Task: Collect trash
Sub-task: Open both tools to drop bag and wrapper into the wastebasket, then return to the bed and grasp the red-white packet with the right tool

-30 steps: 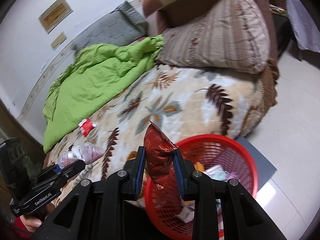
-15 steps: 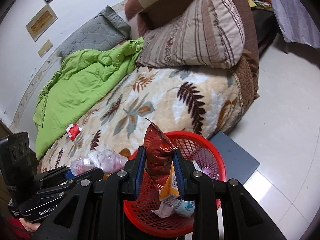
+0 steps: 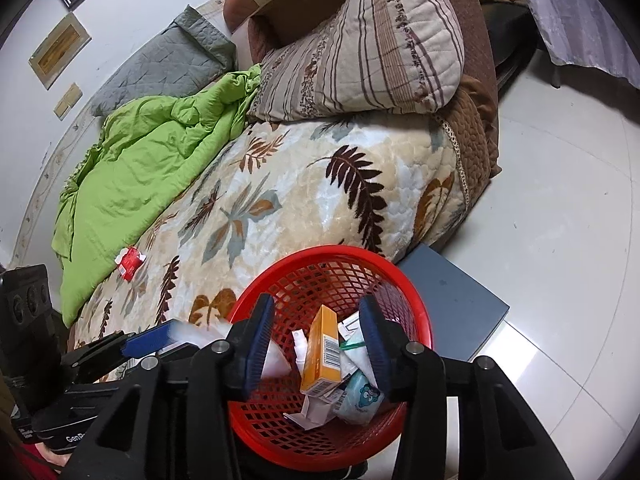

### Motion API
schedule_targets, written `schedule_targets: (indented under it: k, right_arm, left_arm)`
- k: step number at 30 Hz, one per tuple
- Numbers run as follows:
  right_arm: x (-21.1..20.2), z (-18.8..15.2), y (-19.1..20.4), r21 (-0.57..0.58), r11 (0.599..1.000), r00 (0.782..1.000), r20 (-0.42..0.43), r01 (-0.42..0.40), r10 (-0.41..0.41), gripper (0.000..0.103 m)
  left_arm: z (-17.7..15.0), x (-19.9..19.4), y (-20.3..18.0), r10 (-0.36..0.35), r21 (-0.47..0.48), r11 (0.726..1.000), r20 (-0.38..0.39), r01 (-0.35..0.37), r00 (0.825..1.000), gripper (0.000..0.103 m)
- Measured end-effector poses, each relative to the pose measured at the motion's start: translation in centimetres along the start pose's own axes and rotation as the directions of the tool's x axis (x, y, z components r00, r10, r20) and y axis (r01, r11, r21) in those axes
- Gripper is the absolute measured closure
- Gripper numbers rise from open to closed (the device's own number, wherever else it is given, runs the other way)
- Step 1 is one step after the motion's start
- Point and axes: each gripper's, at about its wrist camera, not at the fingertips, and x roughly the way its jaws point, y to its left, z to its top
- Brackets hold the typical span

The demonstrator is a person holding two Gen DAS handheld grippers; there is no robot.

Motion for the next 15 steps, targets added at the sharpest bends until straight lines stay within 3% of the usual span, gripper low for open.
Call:
schedule_targets:
  k: [15]
  right_arm:
    - [1.9,0.3,4.7,-0.073,0.994,0.996,-0.031,-0.086,0.084,0.055]
  left_arm:
    - [-0.6,-4.5,5.3,0.099,-0.135,0.987,0.078,-0.088,0.992,0.049]
